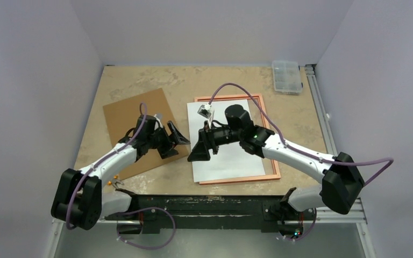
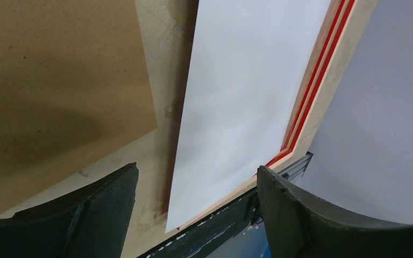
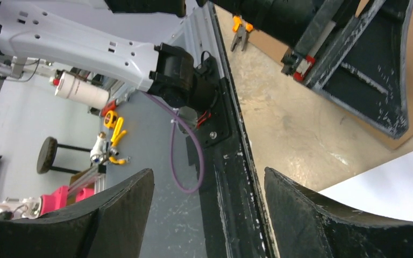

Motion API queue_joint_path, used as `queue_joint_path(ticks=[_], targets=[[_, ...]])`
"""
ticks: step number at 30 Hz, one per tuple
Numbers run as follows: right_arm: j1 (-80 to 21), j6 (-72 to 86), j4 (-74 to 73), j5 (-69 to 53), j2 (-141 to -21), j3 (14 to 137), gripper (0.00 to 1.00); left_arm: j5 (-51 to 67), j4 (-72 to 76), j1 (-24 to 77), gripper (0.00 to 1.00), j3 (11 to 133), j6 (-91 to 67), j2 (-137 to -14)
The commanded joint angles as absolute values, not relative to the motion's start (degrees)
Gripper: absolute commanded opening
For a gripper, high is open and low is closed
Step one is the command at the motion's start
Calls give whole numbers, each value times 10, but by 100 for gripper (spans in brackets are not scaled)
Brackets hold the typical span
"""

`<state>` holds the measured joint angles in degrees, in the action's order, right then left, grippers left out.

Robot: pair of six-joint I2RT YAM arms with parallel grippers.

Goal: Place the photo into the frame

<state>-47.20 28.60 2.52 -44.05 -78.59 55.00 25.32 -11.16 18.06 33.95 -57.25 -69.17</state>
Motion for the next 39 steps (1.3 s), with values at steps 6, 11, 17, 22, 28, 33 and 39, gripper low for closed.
queue_joint_path(ticks=[6,11,17,22,28,33,39], targets=[[-377,351,18,-391,-765,549,75,255,-13,211,72,358,-556,-800],[-282,381,38,-434,-738,503,75,258,45,233,66,382,-569,-871],[-238,362,2,-441,-715,499,75,268,100,235,49,388,-585,-907],[-231,359,1,-446,-714,499,75,272,106,237,29,397,-584,-907],[-228,359,1,-449,-717,501,75,250,60,249,15,417,-567,-882],[-227,360,1,-453,-720,502,75,258,53,264,12,452,-563,-911],[-225,358,-9,-453,-718,498,75,259,29,282,11,502,-552,-945]])
